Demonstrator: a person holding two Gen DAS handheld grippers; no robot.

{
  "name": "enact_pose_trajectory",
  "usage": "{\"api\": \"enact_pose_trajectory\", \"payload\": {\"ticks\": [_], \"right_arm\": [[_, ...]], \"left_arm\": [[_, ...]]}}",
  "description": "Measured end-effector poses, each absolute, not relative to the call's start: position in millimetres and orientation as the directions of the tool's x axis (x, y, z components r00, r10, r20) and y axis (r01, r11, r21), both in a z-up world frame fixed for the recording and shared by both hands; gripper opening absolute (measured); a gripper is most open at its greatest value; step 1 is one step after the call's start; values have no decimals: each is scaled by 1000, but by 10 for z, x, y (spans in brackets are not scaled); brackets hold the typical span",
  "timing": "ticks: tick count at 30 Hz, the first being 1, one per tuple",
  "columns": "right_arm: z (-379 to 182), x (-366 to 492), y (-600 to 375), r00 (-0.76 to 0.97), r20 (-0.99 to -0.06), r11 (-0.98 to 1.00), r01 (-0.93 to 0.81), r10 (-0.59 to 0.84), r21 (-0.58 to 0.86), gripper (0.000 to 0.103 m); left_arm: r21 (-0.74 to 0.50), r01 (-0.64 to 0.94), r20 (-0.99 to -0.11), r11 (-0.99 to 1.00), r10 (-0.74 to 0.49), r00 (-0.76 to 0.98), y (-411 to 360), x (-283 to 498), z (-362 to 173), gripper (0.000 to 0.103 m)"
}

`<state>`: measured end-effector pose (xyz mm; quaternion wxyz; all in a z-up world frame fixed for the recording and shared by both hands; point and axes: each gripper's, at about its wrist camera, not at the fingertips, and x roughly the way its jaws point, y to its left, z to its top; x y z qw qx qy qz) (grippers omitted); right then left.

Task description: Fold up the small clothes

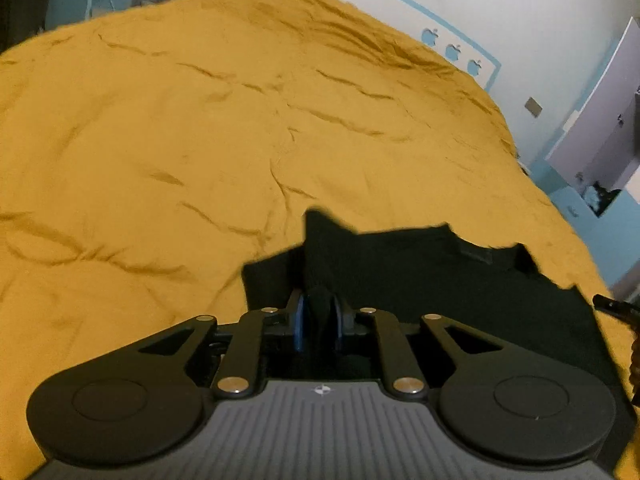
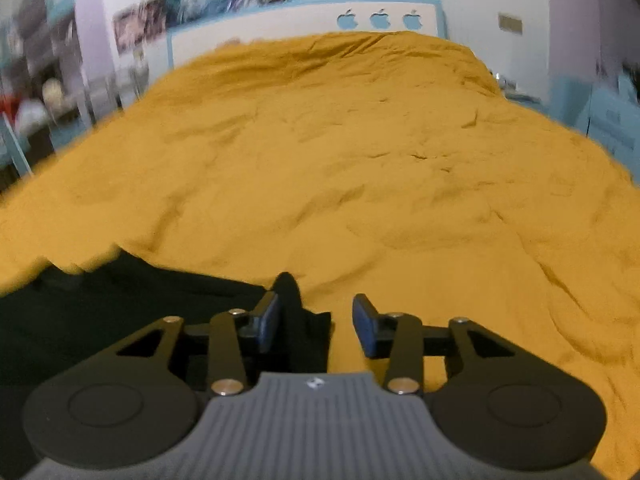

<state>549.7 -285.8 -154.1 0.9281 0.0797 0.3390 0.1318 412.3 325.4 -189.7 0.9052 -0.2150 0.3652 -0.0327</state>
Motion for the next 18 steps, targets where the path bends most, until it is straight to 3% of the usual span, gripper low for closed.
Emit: {"api": "enact_pose_trajectory", "payload": {"ticks": [1,2,5,7,8,11,18], "right_arm": [[-1455,5355,-2984,716,-606,933,-196,347,303,41],[-1383,5190,-3106,700,-600,913,-202,388,356,50],[-1245,4610,-3447,668,-583,874,-235,463,425,68],[-1262,4267,-3607,654,-609,886,-240,449,396,69],[-1307,4146,-3654,637,-633,894,-242,440,378,70],[-1487,3954,-3735,602,-684,906,-197,413,374,70],[-1633,3918,-3587,576,-675,876,-176,462,449,68]], "left_arm": [[-408,-100,-661,907,-218,718,3289,4046,-1834,17],[-418,-86,-669,905,-241,703,3341,3945,-1776,17],[-499,-38,-622,866,-327,712,3449,3462,-1619,23],[-569,-23,-579,822,-382,720,3519,3084,-1586,39],[-585,-21,-570,811,-393,722,3532,2893,-1589,42],[-603,-47,-581,796,-398,710,3497,2503,-1699,43],[-659,-95,-582,746,-426,693,3405,2393,-1966,43]]}}
